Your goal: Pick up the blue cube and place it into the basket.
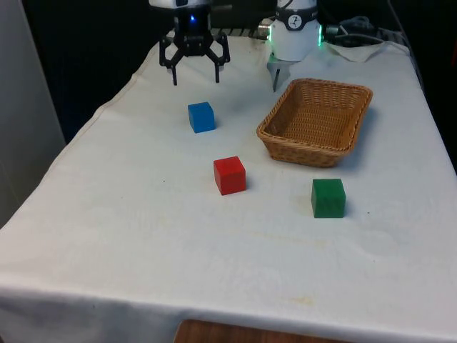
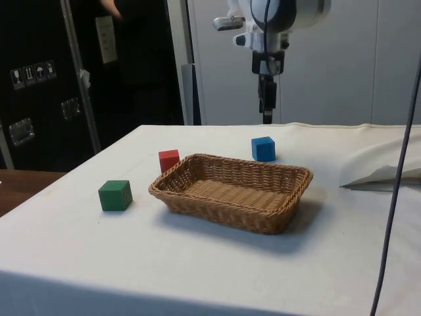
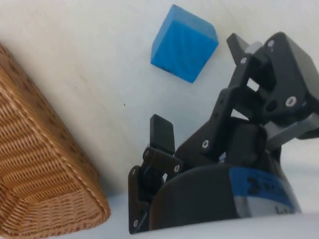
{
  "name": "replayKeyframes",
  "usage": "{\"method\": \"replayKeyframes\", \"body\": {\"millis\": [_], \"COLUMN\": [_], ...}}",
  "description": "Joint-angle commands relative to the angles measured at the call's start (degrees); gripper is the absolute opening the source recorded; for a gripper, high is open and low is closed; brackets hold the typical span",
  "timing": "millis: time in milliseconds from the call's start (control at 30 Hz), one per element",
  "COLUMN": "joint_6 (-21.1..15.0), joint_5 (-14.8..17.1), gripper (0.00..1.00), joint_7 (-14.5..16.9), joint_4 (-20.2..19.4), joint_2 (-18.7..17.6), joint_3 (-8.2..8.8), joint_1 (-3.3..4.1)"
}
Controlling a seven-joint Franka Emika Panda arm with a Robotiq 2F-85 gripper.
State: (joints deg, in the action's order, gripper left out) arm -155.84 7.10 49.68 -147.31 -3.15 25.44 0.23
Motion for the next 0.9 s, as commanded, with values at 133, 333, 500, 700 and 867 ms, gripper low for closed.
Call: {"method": "replayKeyframes", "body": {"millis": [133,333,500,700,867], "joint_6": [-2.2,-3.3,-4.1,-5.0,-5.6], "joint_5": [3.2,5.4,7.5,10.2,12.1], "gripper": [1.0,1.0,1.0,1.0,1.0], "joint_7": [4.3,7.7,10.1,12.7,14.3], "joint_4": [-0.7,-0.8,-0.3,0.8,1.8], "joint_2": [0.0,-1.4,-3.3,-5.8,-8.1], "joint_3": [-0.57,-1.03,-1.55,-1.95,-2.41], "joint_1": [0.11,0.06,-0.11,-0.34,-0.46]}}
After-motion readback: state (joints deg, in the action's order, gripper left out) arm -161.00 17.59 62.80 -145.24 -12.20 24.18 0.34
